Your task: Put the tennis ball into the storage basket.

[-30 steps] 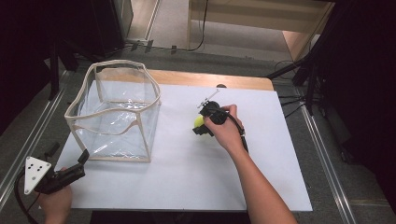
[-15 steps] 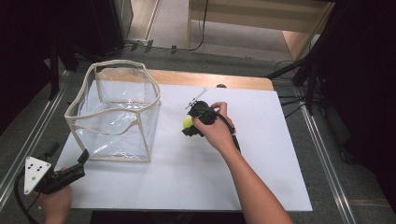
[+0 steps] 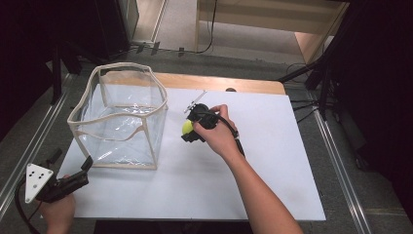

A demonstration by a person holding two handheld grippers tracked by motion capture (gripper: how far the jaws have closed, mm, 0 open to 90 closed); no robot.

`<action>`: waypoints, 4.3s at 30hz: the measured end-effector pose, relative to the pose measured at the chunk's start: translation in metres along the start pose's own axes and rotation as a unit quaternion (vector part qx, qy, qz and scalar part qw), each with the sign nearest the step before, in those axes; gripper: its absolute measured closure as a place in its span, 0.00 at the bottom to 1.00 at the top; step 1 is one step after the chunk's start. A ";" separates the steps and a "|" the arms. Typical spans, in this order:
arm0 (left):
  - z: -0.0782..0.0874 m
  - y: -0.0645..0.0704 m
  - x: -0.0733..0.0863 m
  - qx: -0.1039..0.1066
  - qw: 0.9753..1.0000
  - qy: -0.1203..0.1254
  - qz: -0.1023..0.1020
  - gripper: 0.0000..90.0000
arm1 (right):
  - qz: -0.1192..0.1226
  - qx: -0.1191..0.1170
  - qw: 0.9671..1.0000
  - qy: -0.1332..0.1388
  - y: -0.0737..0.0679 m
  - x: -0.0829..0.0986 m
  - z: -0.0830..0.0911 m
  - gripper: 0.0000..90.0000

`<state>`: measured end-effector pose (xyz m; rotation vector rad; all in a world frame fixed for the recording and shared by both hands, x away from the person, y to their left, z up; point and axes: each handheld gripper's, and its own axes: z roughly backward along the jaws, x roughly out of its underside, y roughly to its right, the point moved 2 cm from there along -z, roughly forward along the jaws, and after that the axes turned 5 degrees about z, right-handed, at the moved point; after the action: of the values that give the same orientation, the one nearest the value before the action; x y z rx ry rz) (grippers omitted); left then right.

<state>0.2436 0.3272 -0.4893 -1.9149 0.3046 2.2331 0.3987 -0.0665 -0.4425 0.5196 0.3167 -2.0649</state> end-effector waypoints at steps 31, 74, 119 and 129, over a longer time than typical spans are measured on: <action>0.000 0.000 0.000 -0.001 1.000 0.001 0.002 0.08 | 0.032 -0.022 0.999 0.017 -0.010 -0.038 0.032 0.27; 0.000 0.000 0.000 -0.001 1.000 0.001 0.002 0.08 | 0.056 -0.012 0.998 0.035 -0.006 -0.081 0.082 0.27; 0.000 -0.001 0.000 0.002 1.000 0.005 0.009 0.08 | 0.070 0.000 0.997 0.031 -0.009 -0.123 0.099 0.27; 0.000 -0.001 0.000 0.002 1.000 0.005 0.011 0.08 | 0.076 -0.003 0.997 0.029 -0.013 -0.136 0.097 0.27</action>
<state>0.2436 0.3281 -0.4890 -1.9317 0.3319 2.2345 0.4275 0.0008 -0.2917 0.5823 0.3088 -1.9043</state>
